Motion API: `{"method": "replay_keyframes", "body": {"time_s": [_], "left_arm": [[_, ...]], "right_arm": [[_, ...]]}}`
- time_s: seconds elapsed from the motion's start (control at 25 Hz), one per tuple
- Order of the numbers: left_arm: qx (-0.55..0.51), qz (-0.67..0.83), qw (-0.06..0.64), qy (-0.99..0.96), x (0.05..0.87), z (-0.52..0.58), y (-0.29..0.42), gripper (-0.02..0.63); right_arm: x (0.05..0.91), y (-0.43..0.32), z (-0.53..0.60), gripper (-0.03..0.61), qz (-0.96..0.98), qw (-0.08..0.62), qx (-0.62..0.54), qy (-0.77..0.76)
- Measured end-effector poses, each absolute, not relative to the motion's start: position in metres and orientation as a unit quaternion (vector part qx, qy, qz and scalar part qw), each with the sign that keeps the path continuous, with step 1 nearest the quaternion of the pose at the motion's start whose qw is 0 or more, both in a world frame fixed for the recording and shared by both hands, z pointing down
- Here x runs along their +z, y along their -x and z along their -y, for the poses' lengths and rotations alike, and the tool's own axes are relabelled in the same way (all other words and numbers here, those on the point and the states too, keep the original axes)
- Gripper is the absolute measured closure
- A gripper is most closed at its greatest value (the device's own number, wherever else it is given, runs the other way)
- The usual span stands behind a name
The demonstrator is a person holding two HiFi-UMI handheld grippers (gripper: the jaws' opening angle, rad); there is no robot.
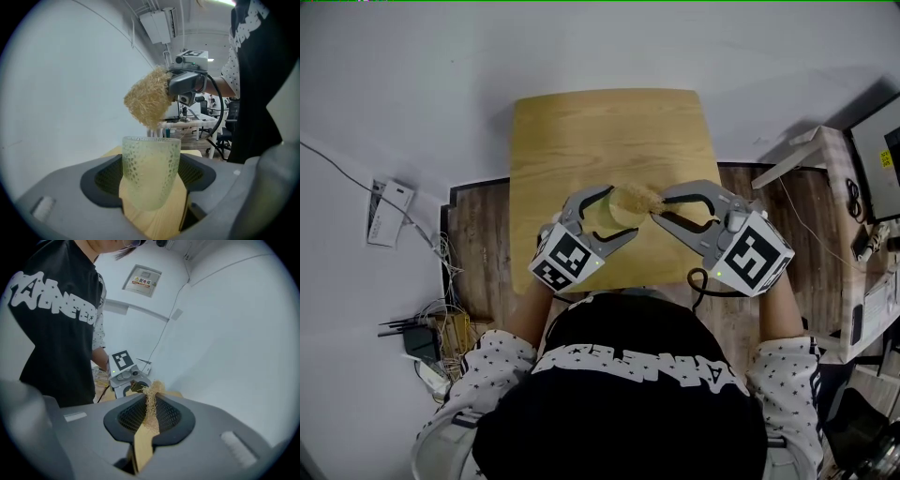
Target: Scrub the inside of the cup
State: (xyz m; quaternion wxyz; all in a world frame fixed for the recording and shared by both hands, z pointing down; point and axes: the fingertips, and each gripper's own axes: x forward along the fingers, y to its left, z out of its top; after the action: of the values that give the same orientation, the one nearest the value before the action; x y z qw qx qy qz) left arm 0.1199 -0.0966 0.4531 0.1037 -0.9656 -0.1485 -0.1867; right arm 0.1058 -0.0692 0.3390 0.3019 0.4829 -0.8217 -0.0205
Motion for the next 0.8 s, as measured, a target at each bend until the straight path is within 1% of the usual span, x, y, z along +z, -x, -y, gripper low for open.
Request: {"method": "replay_keyframes", "body": {"time_s": [0.16,0.36,0.56,0.8], "left_arm": [[-0.181,0.131,0.089,0.971,0.461,0.106,-0.120,0.249],[-0.192,0.118,0.087,0.970,0.487,0.114,-0.116,0.249],[-0.190,0.096,0.076,0.974,0.503,0.125,-0.121,0.249],[-0.195,0.090,0.071,0.974,0.523,0.133,-0.136,0.249]], "right_arm": [[0.337,-0.118,0.083,0.522,0.796,0.260,-0.009,-0.547],[0.334,-0.132,0.087,0.522,0.769,0.204,0.025,-0.606],[0.337,-0.137,0.090,0.522,0.757,0.171,0.054,-0.629],[0.343,-0.145,0.091,0.522,0.746,0.161,0.070,-0.643]]}}
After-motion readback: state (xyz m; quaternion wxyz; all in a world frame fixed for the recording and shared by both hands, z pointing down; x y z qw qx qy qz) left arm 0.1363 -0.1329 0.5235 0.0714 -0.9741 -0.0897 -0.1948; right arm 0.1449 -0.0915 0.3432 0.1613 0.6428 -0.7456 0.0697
